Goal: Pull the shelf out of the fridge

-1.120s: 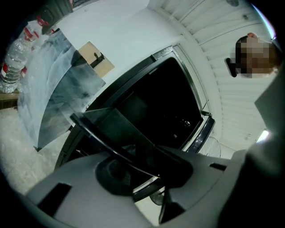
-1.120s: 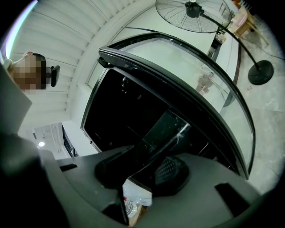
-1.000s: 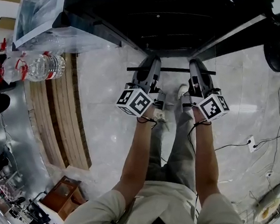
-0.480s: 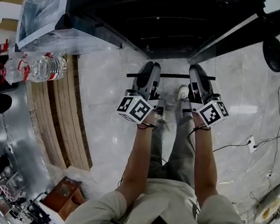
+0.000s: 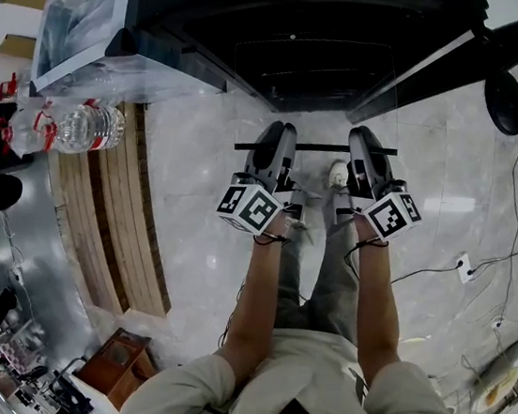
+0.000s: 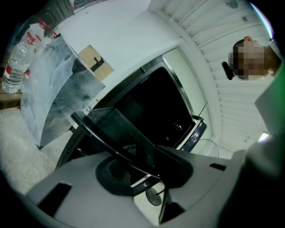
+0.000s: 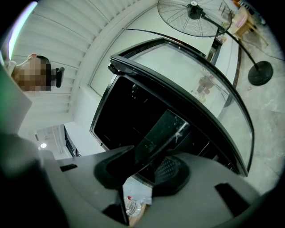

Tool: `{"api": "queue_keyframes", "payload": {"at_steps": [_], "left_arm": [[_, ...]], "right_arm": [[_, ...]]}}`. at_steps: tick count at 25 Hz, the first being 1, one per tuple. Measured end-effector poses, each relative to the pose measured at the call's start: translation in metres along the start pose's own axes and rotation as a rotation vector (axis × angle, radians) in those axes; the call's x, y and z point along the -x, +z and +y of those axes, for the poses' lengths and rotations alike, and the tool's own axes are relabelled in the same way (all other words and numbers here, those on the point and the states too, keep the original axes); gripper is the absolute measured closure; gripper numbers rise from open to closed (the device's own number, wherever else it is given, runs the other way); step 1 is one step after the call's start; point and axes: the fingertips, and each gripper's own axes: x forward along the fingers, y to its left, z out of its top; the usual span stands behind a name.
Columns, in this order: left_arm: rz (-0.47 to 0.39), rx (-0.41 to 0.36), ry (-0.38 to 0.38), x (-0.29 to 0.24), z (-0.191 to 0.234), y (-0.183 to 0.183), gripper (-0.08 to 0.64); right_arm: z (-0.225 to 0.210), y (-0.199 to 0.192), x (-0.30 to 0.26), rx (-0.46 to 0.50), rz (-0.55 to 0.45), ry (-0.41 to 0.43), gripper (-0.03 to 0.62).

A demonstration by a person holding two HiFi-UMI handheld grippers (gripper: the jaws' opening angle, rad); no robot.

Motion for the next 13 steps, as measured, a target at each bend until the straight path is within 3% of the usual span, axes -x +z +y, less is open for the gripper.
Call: {"api": "queue_keyframes", "payload": {"at_steps": [13], "left_arm": [[0.003,0.003,-0.003,0.0041,-0.0041,0.0050,0.431]], "right_arm": [[0.0070,0.0010,0.0029,0.004,0.001,-0.010,0.487]]}}
